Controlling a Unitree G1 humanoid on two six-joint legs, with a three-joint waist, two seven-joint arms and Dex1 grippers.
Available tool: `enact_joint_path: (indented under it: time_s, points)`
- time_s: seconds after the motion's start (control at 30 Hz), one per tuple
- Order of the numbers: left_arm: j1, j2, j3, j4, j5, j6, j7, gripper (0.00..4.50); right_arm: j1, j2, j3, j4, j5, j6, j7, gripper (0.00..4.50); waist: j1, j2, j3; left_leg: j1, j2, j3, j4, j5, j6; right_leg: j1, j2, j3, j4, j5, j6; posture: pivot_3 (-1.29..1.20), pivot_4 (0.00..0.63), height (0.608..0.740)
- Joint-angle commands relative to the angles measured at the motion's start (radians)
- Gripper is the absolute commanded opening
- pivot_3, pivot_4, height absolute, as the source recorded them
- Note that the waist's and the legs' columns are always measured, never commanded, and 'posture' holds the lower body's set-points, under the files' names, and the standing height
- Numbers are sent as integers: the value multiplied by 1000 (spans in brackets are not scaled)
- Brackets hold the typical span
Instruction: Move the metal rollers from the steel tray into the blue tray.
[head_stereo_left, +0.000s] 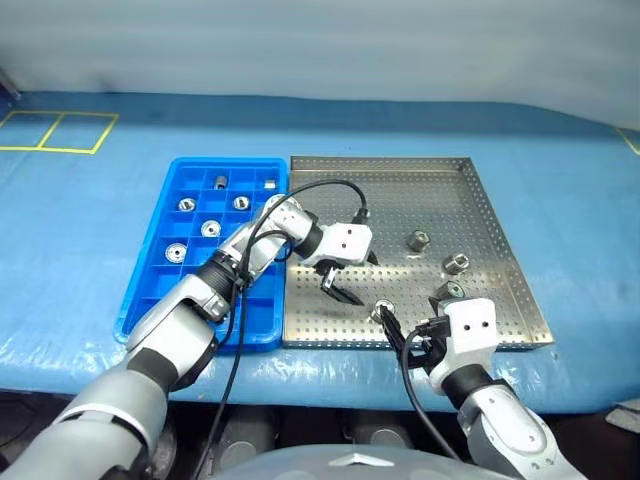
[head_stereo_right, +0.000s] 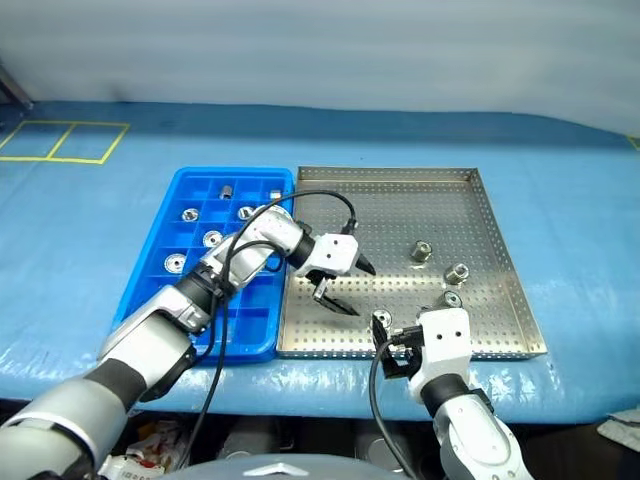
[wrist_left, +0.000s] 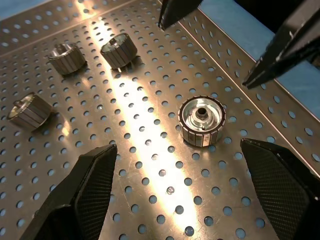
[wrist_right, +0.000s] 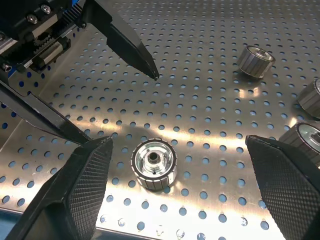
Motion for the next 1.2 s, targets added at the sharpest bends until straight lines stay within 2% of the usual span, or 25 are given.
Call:
enact_joint_path:
  time_s: [0.03, 0.27, 0.53, 0.63, 0.83, 1.03, 1.2]
  points:
    - [-38, -44, -6, 73, 52, -98, 12, 4305, 21, 5, 17, -45, -11, -56, -24, 4500, -4, 0, 0, 0, 0, 0, 0, 0, 1, 0, 0, 0, 0, 0, 1, -270, 150, 740]
    - [-44, -107, -13, 159, 121, -163, 13, 4305, 48, -3, 26, -45, -16, -81, -42, 4500, -17, 0, 0, -2, 0, 1, 3, 1, 2, 0, 0, 1, 0, 1, 4, -280, 150, 740]
    - [-2, -157, -20, 168, 172, -171, 33, 4305, 28, 6, 48, -45, -26, -64, -51, 4500, -28, 0, 0, -3, 0, 1, 4, 1, 3, 0, -1, 1, 0, 2, 6, -282, 150, 740]
    - [13, -181, 0, 163, 160, -152, 46, 3736, 19, 9, 51, -45, -28, -55, -50, 4500, -30, 0, 0, -3, 0, 1, 5, 1, 3, 0, -1, 1, 0, 2, 6, -282, 150, 740]
    - [20, -175, 19, 148, 158, -126, 36, 1786, -7, 9, 52, -38, -26, -44, -42, 4500, -34, 1, 0, -3, 0, 1, 7, 1, 3, 0, -1, 1, 1, 3, 7, -277, 150, 740]
    - [8, -147, 69, 117, 131, -73, 55, 1688, -61, -2, 49, -24, -14, -16, -17, 4500, -28, 1, 0, -3, 0, 1, 8, 1, 4, 1, -1, 1, 1, 4, 8, -198, 150, 740]
    - [-25, -139, 242, 27, 56, 82, 218, 1688, -169, -28, 53, -2, 2, 31, 28, 4500, -14, 0, 0, -3, 0, 0, 10, 1, 4, 1, -1, 1, 2, 4, 8, -122, 150, 740]
